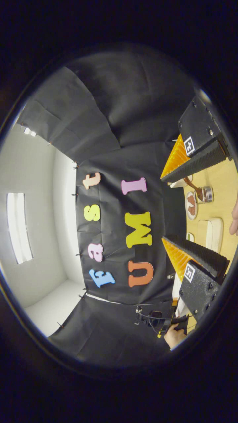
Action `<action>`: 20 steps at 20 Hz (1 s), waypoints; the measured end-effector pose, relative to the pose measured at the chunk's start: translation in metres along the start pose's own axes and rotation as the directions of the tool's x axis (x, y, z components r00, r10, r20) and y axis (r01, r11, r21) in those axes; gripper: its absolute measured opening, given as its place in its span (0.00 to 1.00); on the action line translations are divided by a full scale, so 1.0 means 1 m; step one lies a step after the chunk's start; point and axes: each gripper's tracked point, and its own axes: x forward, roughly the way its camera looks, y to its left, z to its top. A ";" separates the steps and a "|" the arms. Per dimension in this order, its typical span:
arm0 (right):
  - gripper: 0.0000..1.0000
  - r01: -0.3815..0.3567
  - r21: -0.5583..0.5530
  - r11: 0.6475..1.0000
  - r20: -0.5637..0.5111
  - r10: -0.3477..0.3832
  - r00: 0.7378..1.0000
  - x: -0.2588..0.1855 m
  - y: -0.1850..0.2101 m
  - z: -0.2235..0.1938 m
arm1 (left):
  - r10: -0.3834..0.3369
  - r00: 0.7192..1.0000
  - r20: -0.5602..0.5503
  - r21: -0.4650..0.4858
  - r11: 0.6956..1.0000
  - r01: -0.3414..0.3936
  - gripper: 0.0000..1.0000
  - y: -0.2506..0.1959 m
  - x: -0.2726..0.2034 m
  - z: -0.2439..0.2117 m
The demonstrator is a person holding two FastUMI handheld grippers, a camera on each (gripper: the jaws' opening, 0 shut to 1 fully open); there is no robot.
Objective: Close the left gripper, press the button to open the rice cooker; take a wooden spoon from the chopstick holder with the right hand, scoop a spoonful of rice and pour it into the rice cooker, then put the wooden spoon back into the chopstick holder.
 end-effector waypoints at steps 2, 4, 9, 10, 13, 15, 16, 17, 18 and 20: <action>1.00 0.008 0.006 1.000 -0.008 -0.008 1.000 -0.004 0.000 -0.001 | -0.024 0.998 0.053 -0.011 1.000 0.024 0.95 -0.013 -0.024 0.013; 1.00 -0.004 -0.007 1.000 -0.029 0.004 1.000 -0.009 0.003 -0.008 | -0.061 0.995 0.082 -0.013 0.998 0.063 0.95 -0.030 -0.053 0.016; 1.00 0.026 -0.028 0.999 -0.072 -0.028 0.997 -0.010 -0.005 -0.015 | -0.063 0.988 0.144 0.002 0.998 0.063 0.95 -0.044 -0.122 0.022; 1.00 0.025 -0.044 0.999 -0.085 -0.029 0.996 -0.011 -0.004 -0.018 | -0.080 0.983 0.162 -0.006 0.997 0.082 0.95 -0.050 -0.134 0.022; 1.00 0.016 -0.056 0.998 -0.093 -0.021 0.995 -0.016 -0.002 -0.019 | -0.092 0.970 0.224 -0.032 0.994 0.102 0.95 -0.055 -0.164 0.024; 0.99 -0.003 -0.066 0.998 -0.101 -0.004 0.995 -0.017 0.000 -0.022 | -0.086 0.959 0.269 -0.045 0.994 0.102 0.95 -0.053 -0.180 0.029; 1.00 -0.005 -0.068 0.998 -0.107 -0.003 0.994 -0.016 -0.002 -0.023 | -0.097 0.954 0.284 -0.044 0.992 0.114 0.95 -0.055 -0.187 0.029; 1.00 0.003 -0.066 0.998 -0.113 -0.011 0.994 -0.015 -0.005 -0.025 | -0.108 0.951 0.288 -0.038 0.991 0.125 0.95 -0.057 -0.193 0.027; 0.99 0.008 -0.066 0.998 -0.116 -0.015 0.993 -0.011 -0.008 -0.028 | -0.106 0.948 0.302 -0.035 0.992 0.122 0.95 -0.056 -0.201 0.026; 1.00 0.009 -0.070 0.998 -0.125 -0.018 0.992 -0.006 -0.007 -0.032 | -0.078 0.937 0.340 -0.021 0.996 0.091 0.94 -0.047 -0.216 0.028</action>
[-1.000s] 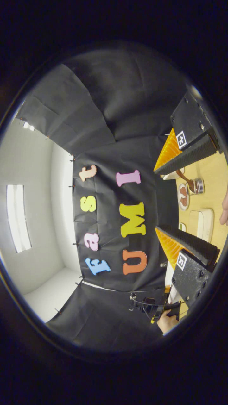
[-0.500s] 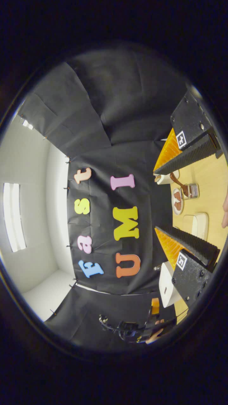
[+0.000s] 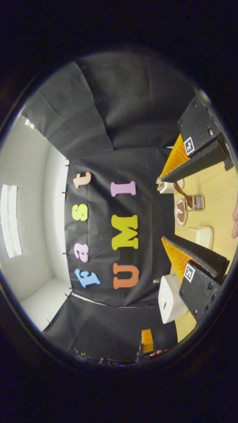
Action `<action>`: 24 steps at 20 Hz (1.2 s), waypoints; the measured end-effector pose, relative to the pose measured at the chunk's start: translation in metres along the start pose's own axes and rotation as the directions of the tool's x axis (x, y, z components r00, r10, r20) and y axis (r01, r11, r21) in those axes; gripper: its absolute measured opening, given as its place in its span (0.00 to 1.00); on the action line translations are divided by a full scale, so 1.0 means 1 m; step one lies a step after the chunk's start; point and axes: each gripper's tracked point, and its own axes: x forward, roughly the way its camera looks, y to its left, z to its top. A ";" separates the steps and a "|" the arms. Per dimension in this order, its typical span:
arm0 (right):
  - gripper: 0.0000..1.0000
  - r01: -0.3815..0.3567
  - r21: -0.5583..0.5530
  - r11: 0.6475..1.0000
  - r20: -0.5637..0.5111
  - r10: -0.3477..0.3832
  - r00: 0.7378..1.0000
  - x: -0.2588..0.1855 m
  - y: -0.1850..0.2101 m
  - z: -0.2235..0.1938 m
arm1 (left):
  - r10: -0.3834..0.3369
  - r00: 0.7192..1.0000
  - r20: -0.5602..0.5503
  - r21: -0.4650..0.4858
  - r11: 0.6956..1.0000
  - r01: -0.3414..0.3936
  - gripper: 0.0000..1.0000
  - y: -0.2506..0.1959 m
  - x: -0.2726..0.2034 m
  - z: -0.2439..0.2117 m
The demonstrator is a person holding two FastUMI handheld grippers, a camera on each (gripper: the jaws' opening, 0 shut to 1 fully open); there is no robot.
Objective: Close the left gripper, press the button to open the rice cooker; take a wooden spoon from the chopstick holder with the right hand, scoop a spoonful of rice and pour it into the rice cooker, then put the wooden spoon back into the chopstick holder.
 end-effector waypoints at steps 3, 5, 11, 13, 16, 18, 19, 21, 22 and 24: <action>1.00 -0.025 -0.012 1.000 -0.006 0.024 1.000 0.005 0.010 -0.003 | -0.032 0.999 0.042 0.006 0.999 0.032 0.94 -0.018 -0.016 0.006; 1.00 -0.022 -0.017 1.000 -0.022 0.022 1.000 0.007 0.009 -0.007 | -0.069 0.995 0.073 0.011 0.998 0.068 0.94 -0.033 -0.022 0.018; 0.99 -0.029 -0.042 0.999 -0.007 0.029 1.000 -0.006 0.007 0.004 | -0.130 0.987 0.095 0.104 0.987 0.120 0.94 -0.069 -0.030 0.016; 1.00 -0.042 -0.053 0.998 -0.004 0.042 0.999 -0.009 0.010 0.004 | -0.160 0.983 0.086 0.100 0.983 0.151 0.94 -0.082 -0.031 0.010; 1.00 -0.061 -0.043 0.997 -0.008 0.061 0.998 -0.009 0.011 0.002 | -0.170 0.982 0.087 0.112 0.981 0.160 0.95 -0.085 -0.033 0.006; 1.00 -0.058 -0.034 0.998 -0.009 0.058 0.998 -0.007 0.006 -0.001 | -0.155 0.984 0.094 0.133 0.981 0.142 0.95 -0.084 -0.032 0.007; 1.00 -0.055 -0.028 0.998 -0.013 0.055 0.998 -0.006 0.004 -0.003 | -0.150 0.984 0.098 0.139 0.981 0.136 0.95 -0.084 -0.030 0.006; 1.00 -0.052 -0.012 0.999 -0.027 0.052 0.998 -0.002 -0.001 -0.010 | -0.146 0.984 0.102 0.138 0.982 0.131 0.95 -0.085 -0.029 0.007; 1.00 -0.049 -0.003 0.999 -0.036 0.049 0.998 -0.001 -0.004 -0.013 | -0.140 0.985 0.103 0.133 0.983 0.125 0.95 -0.085 -0.029 0.007; 1.00 -0.043 0.013 0.999 -0.048 0.043 0.998 0.002 -0.009 -0.017 | -0.125 0.987 0.100 0.121 0.986 0.112 0.95 -0.081 -0.026 0.004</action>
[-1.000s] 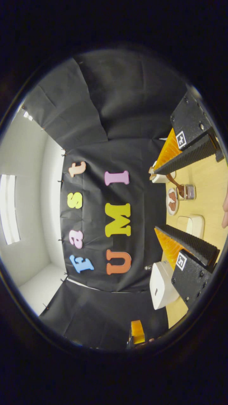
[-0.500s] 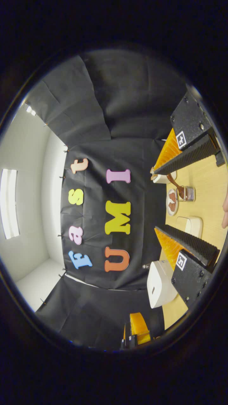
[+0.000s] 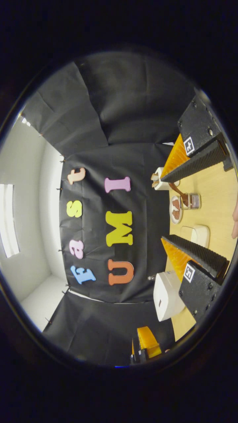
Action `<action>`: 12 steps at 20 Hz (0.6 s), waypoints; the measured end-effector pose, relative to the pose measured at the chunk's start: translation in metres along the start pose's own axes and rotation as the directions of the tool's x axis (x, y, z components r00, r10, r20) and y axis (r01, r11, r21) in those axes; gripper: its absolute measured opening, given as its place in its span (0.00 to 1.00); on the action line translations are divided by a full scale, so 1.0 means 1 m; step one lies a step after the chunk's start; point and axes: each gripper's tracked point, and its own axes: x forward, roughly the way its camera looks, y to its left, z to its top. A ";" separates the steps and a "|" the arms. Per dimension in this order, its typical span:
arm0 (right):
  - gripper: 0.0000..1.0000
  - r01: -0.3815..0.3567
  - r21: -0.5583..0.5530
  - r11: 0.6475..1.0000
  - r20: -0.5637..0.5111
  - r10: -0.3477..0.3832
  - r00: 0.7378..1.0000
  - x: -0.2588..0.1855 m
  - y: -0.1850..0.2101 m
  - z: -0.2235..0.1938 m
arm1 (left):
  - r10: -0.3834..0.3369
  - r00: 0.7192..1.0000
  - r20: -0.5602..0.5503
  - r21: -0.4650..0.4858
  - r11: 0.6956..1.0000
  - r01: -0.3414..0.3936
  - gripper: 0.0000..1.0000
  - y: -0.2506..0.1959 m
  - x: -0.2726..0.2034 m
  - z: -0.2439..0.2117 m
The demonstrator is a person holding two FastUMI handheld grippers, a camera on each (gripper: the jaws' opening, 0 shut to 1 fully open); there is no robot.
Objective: Close the left gripper, press the button to open the rice cooker; take a wooden spoon from the chopstick holder with the right hand, scoop a spoonful of rice and pour it into the rice cooker, then put the wooden spoon back into the chopstick holder.
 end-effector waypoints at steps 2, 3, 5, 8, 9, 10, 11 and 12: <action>1.00 -0.002 0.015 1.000 0.005 0.002 1.000 -0.001 -0.003 0.001 | 0.010 1.000 -0.011 -0.014 1.000 -0.010 0.95 0.002 0.001 -0.005; 0.99 -0.006 0.023 1.000 0.011 0.006 1.000 -0.001 -0.004 0.003 | 0.012 1.000 -0.014 -0.020 1.000 -0.013 0.95 0.002 0.002 -0.007; 1.00 -0.013 0.032 0.999 0.021 0.012 1.000 -0.002 -0.004 0.004 | 0.009 1.000 -0.018 -0.029 1.000 -0.009 0.95 0.000 0.003 -0.008; 1.00 -0.027 0.037 0.999 0.019 0.027 0.999 -0.001 -0.001 0.000 | 0.013 1.000 -0.015 -0.029 0.999 -0.014 0.95 0.001 0.003 -0.009; 1.00 -0.035 0.039 0.999 0.017 0.035 0.999 -0.002 0.001 0.000 | 0.022 1.000 -0.013 -0.028 0.999 -0.023 0.95 0.003 0.003 -0.009; 1.00 -0.041 0.041 0.998 0.015 0.040 0.999 -0.002 0.002 -0.001 | 0.028 1.000 -0.013 -0.027 0.999 -0.029 0.95 0.005 0.003 -0.009; 1.00 -0.043 0.041 0.998 0.014 0.043 0.999 -0.001 0.002 -0.001 | 0.033 0.999 -0.015 -0.028 0.999 -0.033 0.95 0.005 0.003 -0.010; 1.00 -0.042 0.041 0.998 0.014 0.042 0.999 -0.002 0.001 -0.001 | 0.037 0.999 -0.018 -0.028 0.999 -0.037 0.95 0.007 0.002 -0.010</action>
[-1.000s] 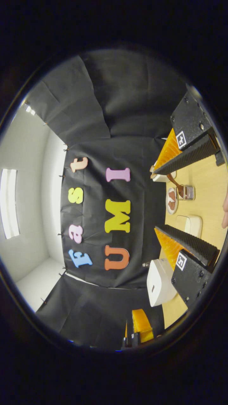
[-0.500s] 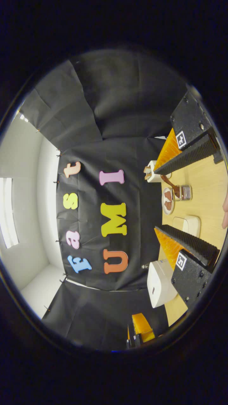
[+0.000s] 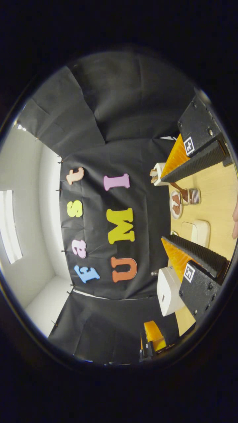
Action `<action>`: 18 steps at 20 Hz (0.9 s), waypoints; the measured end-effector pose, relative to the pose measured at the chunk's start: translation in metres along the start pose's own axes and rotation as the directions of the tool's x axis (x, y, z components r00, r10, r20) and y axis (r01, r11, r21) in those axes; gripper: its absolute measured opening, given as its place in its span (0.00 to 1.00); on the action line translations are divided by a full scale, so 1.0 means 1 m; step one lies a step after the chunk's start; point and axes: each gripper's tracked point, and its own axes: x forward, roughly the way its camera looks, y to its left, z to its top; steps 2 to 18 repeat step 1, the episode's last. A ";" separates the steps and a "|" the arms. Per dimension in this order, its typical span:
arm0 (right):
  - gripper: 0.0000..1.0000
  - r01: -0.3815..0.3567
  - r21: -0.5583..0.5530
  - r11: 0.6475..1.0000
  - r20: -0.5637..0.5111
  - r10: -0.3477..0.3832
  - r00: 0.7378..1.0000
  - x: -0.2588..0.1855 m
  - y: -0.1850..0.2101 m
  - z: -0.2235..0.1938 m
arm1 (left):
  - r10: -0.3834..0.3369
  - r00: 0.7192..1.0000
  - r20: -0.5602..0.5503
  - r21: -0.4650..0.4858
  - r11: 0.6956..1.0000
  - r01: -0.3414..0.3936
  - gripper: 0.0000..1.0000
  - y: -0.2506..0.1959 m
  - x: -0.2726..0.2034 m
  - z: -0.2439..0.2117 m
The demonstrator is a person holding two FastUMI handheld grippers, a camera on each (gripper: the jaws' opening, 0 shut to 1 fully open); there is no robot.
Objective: Close the left gripper, press the button to open the rice cooker; take a wooden spoon from the chopstick holder with the right hand, scoop a spoonful of rice and pour it into the rice cooker, then put the wooden spoon back into the chopstick holder.
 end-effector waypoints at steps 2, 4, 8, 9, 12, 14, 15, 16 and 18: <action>1.00 0.003 -0.001 1.000 0.001 -0.003 1.000 0.000 -0.001 0.001 | 0.003 1.000 0.000 -0.002 1.000 -0.003 0.95 0.001 0.000 -0.001; 1.00 0.003 -0.001 1.000 0.001 -0.003 1.000 0.000 -0.001 0.001 | 0.003 1.000 0.000 -0.002 1.000 -0.003 0.95 0.001 0.000 -0.001; 1.00 0.003 -0.001 1.000 0.001 -0.003 1.000 0.000 -0.001 0.001 | 0.003 1.000 0.000 -0.002 1.000 -0.003 0.95 0.001 0.000 -0.001; 1.00 0.003 -0.001 1.000 0.001 -0.003 1.000 0.000 -0.001 0.001 | 0.003 1.000 0.000 -0.002 1.000 -0.003 0.95 0.001 0.000 -0.001; 1.00 0.003 -0.001 1.000 0.001 -0.003 1.000 0.000 -0.001 0.001 | 0.003 1.000 0.000 -0.002 1.000 -0.003 0.95 0.001 0.000 -0.001; 1.00 0.003 -0.001 1.000 0.001 -0.003 1.000 0.000 -0.001 0.001 | 0.003 1.000 0.000 -0.002 1.000 -0.003 0.95 0.001 0.000 -0.001; 1.00 0.003 -0.001 1.000 0.001 -0.003 1.000 0.000 -0.001 0.001 | 0.003 1.000 0.000 -0.002 1.000 -0.003 0.95 0.001 0.000 -0.001; 1.00 0.003 -0.001 1.000 0.001 -0.003 1.000 0.000 -0.001 0.001 | 0.003 1.000 0.000 -0.002 1.000 -0.003 0.95 0.001 0.000 -0.001; 1.00 0.003 -0.001 1.000 0.001 -0.003 1.000 0.000 -0.001 0.001 | 0.003 1.000 0.000 -0.002 1.000 -0.003 0.95 0.001 0.000 -0.001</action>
